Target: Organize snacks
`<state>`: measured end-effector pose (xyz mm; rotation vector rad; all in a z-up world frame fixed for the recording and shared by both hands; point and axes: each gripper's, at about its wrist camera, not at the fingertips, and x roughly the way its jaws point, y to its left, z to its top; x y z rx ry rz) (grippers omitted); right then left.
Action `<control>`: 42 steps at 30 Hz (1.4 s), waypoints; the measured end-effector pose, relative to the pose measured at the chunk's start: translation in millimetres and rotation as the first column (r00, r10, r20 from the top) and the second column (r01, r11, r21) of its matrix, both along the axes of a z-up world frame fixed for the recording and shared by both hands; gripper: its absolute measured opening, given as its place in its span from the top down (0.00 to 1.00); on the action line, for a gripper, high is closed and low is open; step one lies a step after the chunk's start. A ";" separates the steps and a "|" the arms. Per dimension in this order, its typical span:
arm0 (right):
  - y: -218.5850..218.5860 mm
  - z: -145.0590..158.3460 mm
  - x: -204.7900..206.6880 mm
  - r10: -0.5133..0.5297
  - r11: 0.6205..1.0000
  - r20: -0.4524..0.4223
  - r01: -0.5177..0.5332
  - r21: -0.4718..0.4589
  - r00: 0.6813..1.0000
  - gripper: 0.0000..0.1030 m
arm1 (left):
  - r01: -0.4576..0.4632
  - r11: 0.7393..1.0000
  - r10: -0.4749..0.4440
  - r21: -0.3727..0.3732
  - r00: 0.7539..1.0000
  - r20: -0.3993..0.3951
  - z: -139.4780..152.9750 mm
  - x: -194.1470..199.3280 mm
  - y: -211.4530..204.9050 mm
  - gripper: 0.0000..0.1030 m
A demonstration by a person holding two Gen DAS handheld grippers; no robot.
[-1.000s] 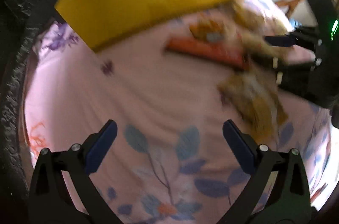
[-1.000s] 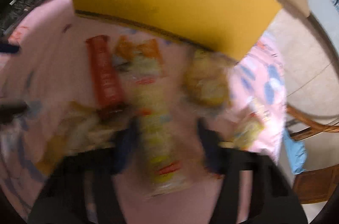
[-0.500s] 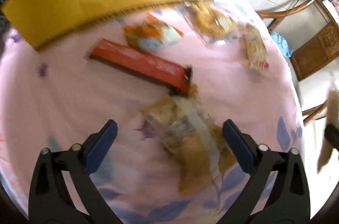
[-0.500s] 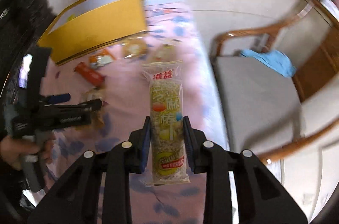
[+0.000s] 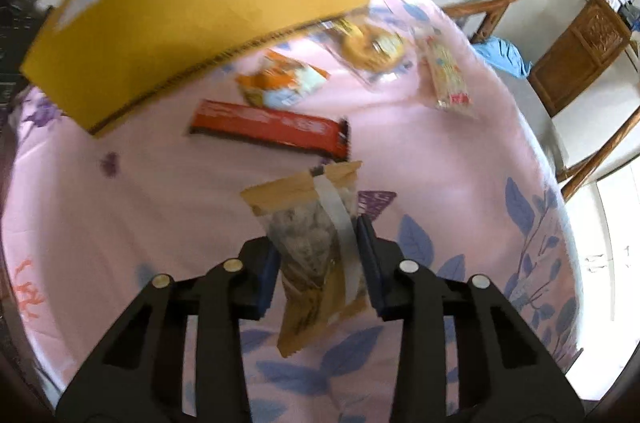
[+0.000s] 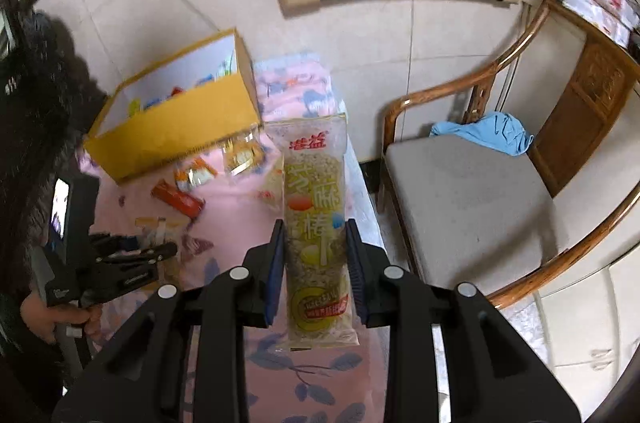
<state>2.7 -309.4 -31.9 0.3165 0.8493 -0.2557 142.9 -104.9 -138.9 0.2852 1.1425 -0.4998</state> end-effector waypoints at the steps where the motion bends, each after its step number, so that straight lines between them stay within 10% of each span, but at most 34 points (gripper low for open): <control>1: 0.0 0.8 0.5 -0.010 1.000 0.011 0.010 0.007 1.000 0.72 | -0.009 1.000 0.010 -0.007 1.000 0.021 8.3 3.2 5.1 0.65; 15: 33.4 37.4 52.3 0.129 0.990 0.136 -0.136 0.044 0.982 0.72 | -0.081 0.988 0.096 -0.131 0.989 0.111 83.9 48.0 57.6 0.69; 26: 61.5 107.3 147.8 0.279 0.955 0.363 -0.296 -0.008 0.889 0.72 | -0.062 0.982 0.108 -0.178 0.958 0.266 145.3 98.1 65.5 0.79; 28: 63.0 108.0 147.4 0.290 0.951 0.369 -0.309 -0.008 0.883 0.72 | -0.083 0.989 0.112 -0.120 0.958 0.264 132.2 89.7 68.9 0.46; 29: 63.9 106.4 146.2 0.289 0.952 0.363 -0.306 -0.011 0.886 0.72 | -0.116 0.990 0.132 -0.075 0.954 0.271 122.8 84.6 70.3 0.07; 30: 62.4 103.9 143.8 0.287 0.953 0.359 -0.304 -0.010 0.888 0.72 | -0.144 0.988 0.151 -0.048 0.946 0.286 114.6 76.2 71.1 0.02; 36: 45.8 93.8 115.3 0.231 0.968 0.340 -0.249 0.011 0.912 0.72 | -0.251 0.954 0.221 0.166 0.959 0.179 46.0 53.6 77.7 0.02; 42: 25.1 91.6 91.2 0.166 0.983 0.328 -0.184 0.025 0.930 0.72 | -0.269 0.953 0.257 0.140 0.962 0.093 1.8 40.7 79.6 0.02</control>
